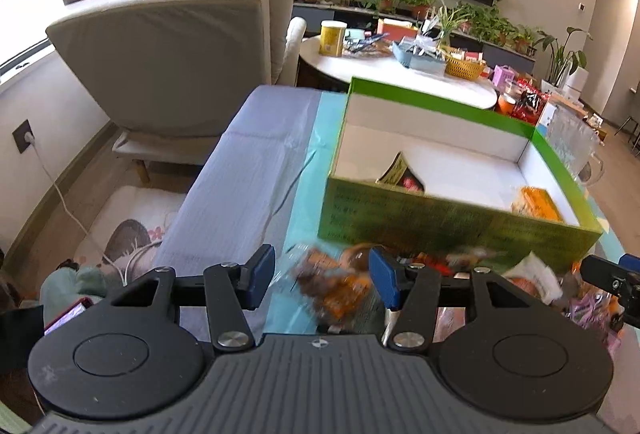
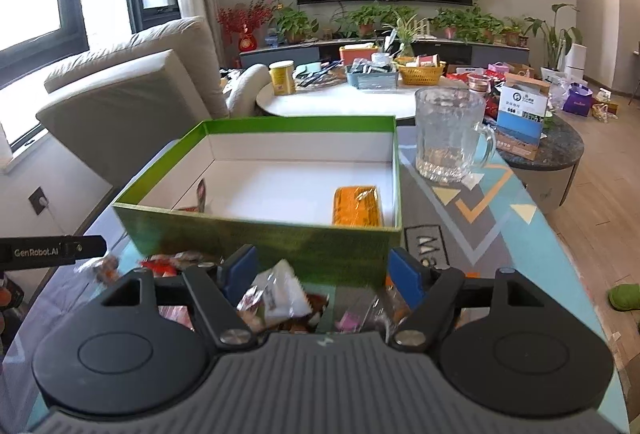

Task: Organize snacks
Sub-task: 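Grasp the black bar with the left tool while the right tool grasps the pink pouch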

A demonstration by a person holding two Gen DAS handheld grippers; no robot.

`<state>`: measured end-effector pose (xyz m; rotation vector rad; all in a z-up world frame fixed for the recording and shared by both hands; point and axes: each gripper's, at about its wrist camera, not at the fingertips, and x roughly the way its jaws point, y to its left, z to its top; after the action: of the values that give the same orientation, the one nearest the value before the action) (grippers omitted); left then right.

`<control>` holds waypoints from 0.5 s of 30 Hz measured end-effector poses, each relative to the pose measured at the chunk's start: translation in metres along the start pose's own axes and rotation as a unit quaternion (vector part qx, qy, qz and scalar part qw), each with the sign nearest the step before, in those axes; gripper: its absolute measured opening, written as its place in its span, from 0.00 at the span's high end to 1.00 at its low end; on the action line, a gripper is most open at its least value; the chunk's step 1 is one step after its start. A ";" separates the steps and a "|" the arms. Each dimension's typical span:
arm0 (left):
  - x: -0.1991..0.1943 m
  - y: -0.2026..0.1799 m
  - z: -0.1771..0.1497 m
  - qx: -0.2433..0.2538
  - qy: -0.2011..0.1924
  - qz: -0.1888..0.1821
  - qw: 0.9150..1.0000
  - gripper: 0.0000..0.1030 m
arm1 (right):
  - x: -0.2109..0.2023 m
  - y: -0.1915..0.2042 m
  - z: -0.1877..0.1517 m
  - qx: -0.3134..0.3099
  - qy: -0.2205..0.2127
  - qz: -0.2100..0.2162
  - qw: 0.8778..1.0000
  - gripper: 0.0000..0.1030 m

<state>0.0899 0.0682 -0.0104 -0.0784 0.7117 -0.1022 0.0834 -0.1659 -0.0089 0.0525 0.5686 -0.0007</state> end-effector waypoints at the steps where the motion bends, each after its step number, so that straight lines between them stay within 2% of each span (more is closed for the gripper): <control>1: 0.000 0.002 -0.003 -0.001 0.003 0.004 1.000 0.52 | -0.001 0.001 -0.002 -0.002 0.002 0.000 1.000 0.24; 5: -0.001 0.012 -0.013 -0.008 0.018 0.007 1.000 0.52 | -0.002 0.000 -0.009 -0.002 0.011 0.004 1.000 0.24; 10: 0.002 0.010 -0.023 0.014 0.028 -0.029 0.999 0.52 | -0.003 0.002 -0.015 -0.005 0.022 0.010 1.000 0.24; 15: 0.008 0.009 -0.028 0.006 0.041 -0.033 0.999 0.52 | -0.006 0.008 -0.020 -0.023 0.027 0.015 0.999 0.24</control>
<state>0.0780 0.0747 -0.0371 -0.0867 0.7908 -0.1741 0.0679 -0.1567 -0.0221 0.0155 0.6207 0.0425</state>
